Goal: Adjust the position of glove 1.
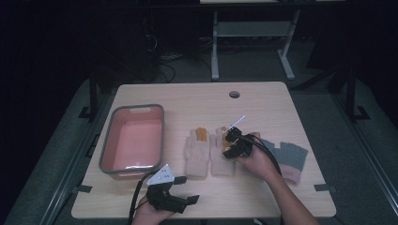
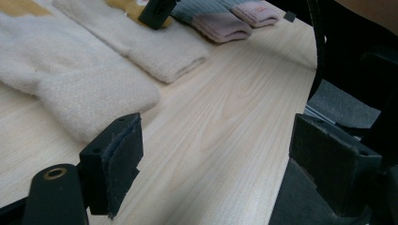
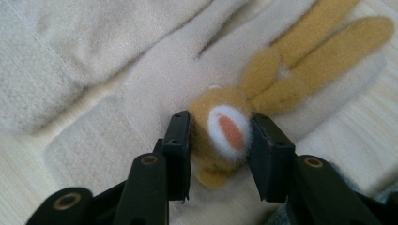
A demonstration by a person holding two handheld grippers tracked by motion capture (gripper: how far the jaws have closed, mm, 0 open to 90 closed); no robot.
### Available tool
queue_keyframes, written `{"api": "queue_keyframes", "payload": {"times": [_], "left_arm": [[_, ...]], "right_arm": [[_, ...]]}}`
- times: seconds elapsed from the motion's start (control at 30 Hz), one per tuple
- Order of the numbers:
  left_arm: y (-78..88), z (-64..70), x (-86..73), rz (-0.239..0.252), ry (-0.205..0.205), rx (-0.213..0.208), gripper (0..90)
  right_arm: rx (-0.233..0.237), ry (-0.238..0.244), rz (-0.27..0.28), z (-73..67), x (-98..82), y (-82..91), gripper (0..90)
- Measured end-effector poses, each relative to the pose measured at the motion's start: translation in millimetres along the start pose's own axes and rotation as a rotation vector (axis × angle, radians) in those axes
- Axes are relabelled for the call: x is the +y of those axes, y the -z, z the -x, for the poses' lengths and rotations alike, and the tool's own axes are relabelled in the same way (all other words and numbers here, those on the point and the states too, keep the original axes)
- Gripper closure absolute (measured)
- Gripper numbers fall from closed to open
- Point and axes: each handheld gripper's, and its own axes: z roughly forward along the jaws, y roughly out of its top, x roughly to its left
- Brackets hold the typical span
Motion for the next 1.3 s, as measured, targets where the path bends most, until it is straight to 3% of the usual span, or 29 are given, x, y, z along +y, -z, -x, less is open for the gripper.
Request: {"api": "queue_keyframes", "payload": {"times": [0.67,1.03,1.3], "left_arm": [[1.6,2.3,-0.4,0.01,0.003,0.001,17.7],[4.3,4.8,-0.3,0.028,0.01,0.003,17.7],[5.0,5.9,-0.4,0.03,0.011,0.0,17.7]], "right_arm": [[-0.001,0.041,0.058,-15.0,0.6,33.7,65.3],[0.022,0.065,0.111,-27.5,15.8,60.9,65.4],[0.063,0.089,0.126,-42.6,39.5,58.6,65.4]]}}
